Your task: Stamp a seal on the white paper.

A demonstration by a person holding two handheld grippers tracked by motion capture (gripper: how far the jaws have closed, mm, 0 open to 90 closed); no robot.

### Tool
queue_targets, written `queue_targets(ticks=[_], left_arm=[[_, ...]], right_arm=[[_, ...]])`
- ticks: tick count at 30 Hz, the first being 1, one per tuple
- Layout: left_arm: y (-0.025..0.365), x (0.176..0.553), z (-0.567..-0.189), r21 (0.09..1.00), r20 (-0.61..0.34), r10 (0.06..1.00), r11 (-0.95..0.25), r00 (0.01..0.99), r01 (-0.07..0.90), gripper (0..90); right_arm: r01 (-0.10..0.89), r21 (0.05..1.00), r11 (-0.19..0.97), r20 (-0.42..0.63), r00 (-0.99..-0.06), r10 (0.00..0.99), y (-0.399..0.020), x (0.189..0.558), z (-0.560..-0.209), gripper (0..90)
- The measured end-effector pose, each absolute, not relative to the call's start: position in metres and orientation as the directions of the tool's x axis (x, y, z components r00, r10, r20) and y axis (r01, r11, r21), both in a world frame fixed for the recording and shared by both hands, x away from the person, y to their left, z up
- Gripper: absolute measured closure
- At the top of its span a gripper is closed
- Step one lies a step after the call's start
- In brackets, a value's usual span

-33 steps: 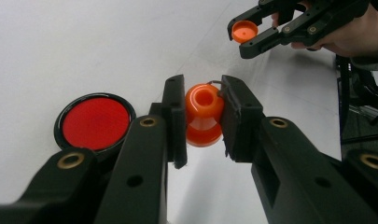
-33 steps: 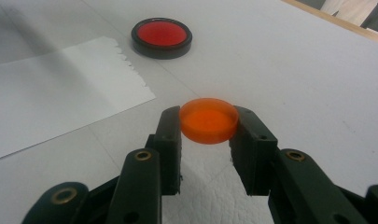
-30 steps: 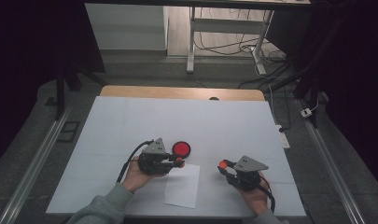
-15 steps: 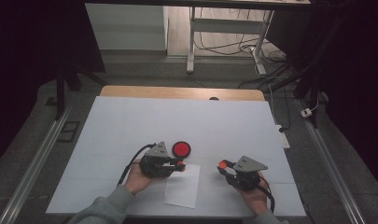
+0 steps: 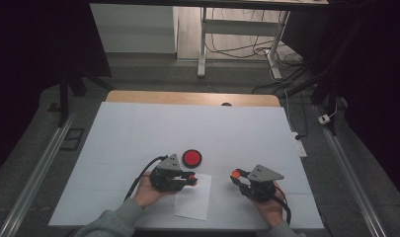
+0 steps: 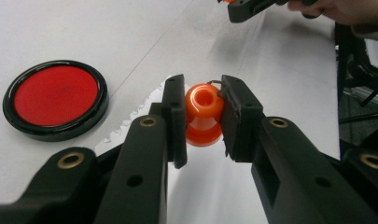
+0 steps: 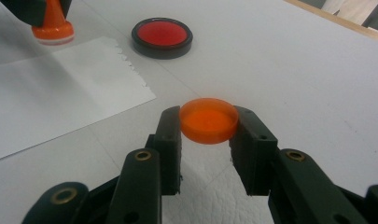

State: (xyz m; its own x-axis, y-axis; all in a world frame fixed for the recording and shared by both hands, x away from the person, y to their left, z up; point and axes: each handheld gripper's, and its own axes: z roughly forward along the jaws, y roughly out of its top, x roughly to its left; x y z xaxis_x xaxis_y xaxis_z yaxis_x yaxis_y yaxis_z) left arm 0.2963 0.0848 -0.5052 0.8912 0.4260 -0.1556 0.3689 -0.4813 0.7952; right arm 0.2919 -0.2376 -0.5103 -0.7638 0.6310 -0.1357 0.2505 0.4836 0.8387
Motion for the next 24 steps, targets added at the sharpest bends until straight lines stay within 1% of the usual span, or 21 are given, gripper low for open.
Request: queue_targets(ticks=[11, 24], left_arm=[[0.077, 0.297, -0.520, 0.770, -0.135, 0.431, -0.521, 0.892, 0.368, 72.3], [0.072, 0.295, -0.527, 0.758, -0.112, 0.436, -0.544, 0.893, 0.361, 72.3]], right_arm=[[0.248, 0.839, 0.484, -0.139, -0.763, 0.632, -0.238, 0.292, -0.510, 63.8], [0.247, 0.839, 0.484, -0.138, -0.764, 0.630, -0.238, 0.292, -0.510, 63.8]])
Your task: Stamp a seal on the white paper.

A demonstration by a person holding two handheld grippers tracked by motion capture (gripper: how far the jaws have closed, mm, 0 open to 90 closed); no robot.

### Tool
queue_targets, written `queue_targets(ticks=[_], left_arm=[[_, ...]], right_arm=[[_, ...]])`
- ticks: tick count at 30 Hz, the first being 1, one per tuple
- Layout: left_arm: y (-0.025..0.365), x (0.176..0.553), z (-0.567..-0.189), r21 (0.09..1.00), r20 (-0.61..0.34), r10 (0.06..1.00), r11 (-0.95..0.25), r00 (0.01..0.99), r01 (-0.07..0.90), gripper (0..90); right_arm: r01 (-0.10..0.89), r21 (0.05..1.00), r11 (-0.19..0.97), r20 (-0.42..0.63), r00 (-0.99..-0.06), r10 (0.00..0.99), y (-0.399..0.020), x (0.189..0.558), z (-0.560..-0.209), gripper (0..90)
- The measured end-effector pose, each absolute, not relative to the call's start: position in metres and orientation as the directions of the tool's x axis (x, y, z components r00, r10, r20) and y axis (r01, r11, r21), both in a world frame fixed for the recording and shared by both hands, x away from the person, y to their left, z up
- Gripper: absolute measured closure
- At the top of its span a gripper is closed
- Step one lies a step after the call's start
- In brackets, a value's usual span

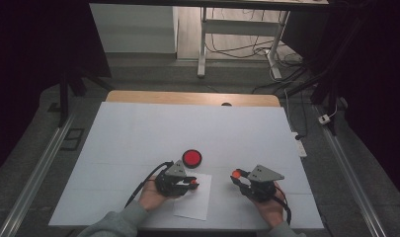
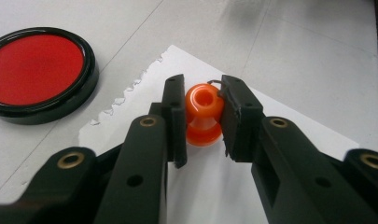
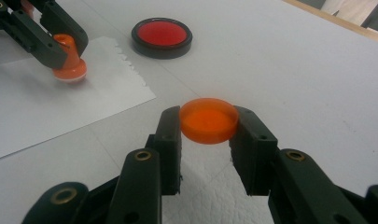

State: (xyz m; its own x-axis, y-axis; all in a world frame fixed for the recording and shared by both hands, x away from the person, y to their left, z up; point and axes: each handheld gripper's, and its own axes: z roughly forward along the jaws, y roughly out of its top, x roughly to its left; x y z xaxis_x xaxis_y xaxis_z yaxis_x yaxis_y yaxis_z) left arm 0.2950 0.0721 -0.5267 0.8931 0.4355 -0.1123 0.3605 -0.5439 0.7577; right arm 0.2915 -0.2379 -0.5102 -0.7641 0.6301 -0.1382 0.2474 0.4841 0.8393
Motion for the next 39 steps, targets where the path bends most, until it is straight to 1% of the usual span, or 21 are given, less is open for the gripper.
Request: queue_targets(ticks=[25, 35, 39], left_arm=[[0.071, 0.293, -0.534, 0.751, -0.096, 0.440, -0.557, 0.893, 0.355, 72.2], [0.067, 0.283, -0.536, 0.760, -0.027, 0.458, -0.568, 0.889, 0.315, 72.4], [0.067, 0.282, -0.537, 0.764, -0.014, 0.461, -0.567, 0.887, 0.306, 72.5]], right_arm=[[0.249, 0.836, 0.489, -0.138, -0.767, 0.627, -0.238, 0.292, -0.510, 63.8], [0.249, 0.836, 0.489, -0.138, -0.768, 0.626, -0.238, 0.292, -0.510, 63.8], [0.248, 0.835, 0.490, -0.138, -0.768, 0.625, -0.238, 0.292, -0.510, 63.8]])
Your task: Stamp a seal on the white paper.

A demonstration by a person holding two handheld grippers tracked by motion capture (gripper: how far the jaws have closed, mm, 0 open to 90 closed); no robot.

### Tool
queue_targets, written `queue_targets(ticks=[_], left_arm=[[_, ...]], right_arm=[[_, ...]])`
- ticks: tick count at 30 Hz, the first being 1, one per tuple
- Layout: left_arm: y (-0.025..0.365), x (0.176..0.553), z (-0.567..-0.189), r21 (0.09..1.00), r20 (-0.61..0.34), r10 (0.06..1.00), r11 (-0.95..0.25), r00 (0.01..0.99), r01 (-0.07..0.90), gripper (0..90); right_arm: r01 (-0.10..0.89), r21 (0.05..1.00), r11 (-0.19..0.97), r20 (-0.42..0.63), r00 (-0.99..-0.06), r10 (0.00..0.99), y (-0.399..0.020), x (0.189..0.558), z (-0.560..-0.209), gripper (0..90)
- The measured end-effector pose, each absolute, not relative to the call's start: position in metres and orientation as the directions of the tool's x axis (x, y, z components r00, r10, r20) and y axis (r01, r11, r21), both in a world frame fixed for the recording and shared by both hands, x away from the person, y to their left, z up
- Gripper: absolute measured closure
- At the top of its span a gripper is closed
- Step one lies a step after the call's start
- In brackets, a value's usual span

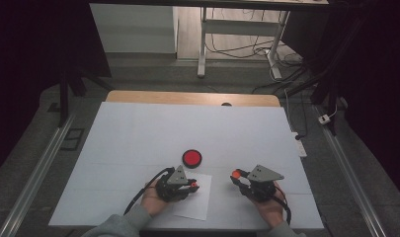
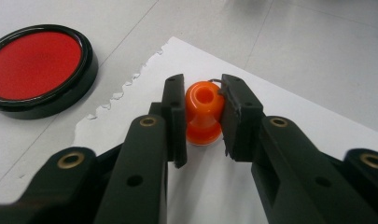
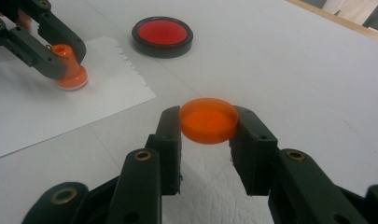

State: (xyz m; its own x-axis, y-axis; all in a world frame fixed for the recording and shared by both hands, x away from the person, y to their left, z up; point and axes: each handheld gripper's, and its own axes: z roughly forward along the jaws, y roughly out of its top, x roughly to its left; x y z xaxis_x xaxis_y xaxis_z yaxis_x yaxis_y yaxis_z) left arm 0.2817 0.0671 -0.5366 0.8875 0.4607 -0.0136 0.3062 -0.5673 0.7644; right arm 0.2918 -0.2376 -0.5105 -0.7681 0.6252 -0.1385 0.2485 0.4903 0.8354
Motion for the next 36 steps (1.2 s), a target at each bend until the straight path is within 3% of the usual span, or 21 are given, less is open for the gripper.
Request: queue_targets(ticks=[36], left_arm=[[0.0669, 0.2794, -0.5381, 0.769, 0.001, 0.466, -0.566, 0.885, 0.297, 72.6]], right_arm=[[0.247, 0.833, 0.495, -0.144, -0.767, 0.625, -0.2377, 0.2914, -0.5106, 63.8]])
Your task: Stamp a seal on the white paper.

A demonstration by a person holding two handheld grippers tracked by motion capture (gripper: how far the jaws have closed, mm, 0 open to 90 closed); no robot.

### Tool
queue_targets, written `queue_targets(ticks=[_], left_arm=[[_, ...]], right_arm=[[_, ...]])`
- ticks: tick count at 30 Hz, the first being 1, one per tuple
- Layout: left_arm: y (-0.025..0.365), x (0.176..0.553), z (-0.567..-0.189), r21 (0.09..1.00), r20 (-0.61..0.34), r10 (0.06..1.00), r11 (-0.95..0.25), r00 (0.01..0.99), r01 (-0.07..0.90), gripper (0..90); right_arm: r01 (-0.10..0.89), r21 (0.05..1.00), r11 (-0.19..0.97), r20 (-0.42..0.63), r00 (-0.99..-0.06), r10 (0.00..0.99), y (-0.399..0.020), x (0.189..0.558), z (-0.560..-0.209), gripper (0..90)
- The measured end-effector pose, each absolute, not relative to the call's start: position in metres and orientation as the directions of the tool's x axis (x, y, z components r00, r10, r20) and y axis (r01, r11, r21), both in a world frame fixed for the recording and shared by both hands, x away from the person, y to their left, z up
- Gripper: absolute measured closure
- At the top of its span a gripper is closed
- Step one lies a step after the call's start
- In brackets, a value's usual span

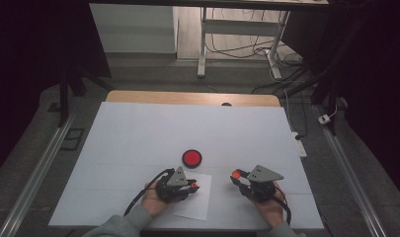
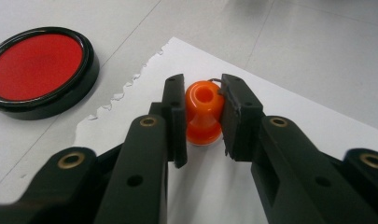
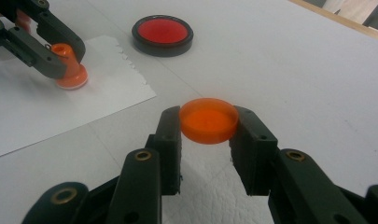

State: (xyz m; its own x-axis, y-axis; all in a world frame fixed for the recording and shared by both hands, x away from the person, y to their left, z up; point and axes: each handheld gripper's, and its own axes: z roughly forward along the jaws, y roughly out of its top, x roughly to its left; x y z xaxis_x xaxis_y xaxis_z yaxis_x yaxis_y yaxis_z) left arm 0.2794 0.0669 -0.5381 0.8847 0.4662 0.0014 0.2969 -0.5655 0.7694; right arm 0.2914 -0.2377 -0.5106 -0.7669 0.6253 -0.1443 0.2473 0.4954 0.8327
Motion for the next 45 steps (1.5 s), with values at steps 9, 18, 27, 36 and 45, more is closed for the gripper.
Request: queue_targets(ticks=[9, 18, 27, 36, 45], left_arm=[[0.069, 0.281, -0.535, 0.792, -0.022, 0.444, -0.539, 0.896, 0.286, 72.4], [0.086, 0.283, -0.512, 0.890, -0.087, 0.464, -0.362, 0.882, 0.278, 72.3], [0.093, 0.288, -0.510, 0.891, -0.151, 0.453, -0.323, 0.878, 0.319, 72.3], [0.097, 0.291, -0.505, 0.886, -0.204, 0.437, -0.298, 0.876, 0.355, 72.3], [0.101, 0.293, -0.499, 0.892, -0.211, 0.439, -0.280, 0.874, 0.355, 72.3]], right_arm=[[0.245, 0.832, 0.497, -0.145, -0.769, 0.623, -0.237, 0.292, -0.511, 63.8], [0.246, 0.831, 0.498, -0.145, -0.769, 0.623, -0.238, 0.292, -0.510, 63.8], [0.247, 0.831, 0.498, -0.145, -0.769, 0.623, -0.238, 0.292, -0.510, 63.8], [0.248, 0.832, 0.497, -0.145, -0.767, 0.625, -0.237, 0.292, -0.511, 63.8], [0.247, 0.834, 0.494, -0.140, -0.770, 0.622, -0.236, 0.292, -0.511, 63.8]])
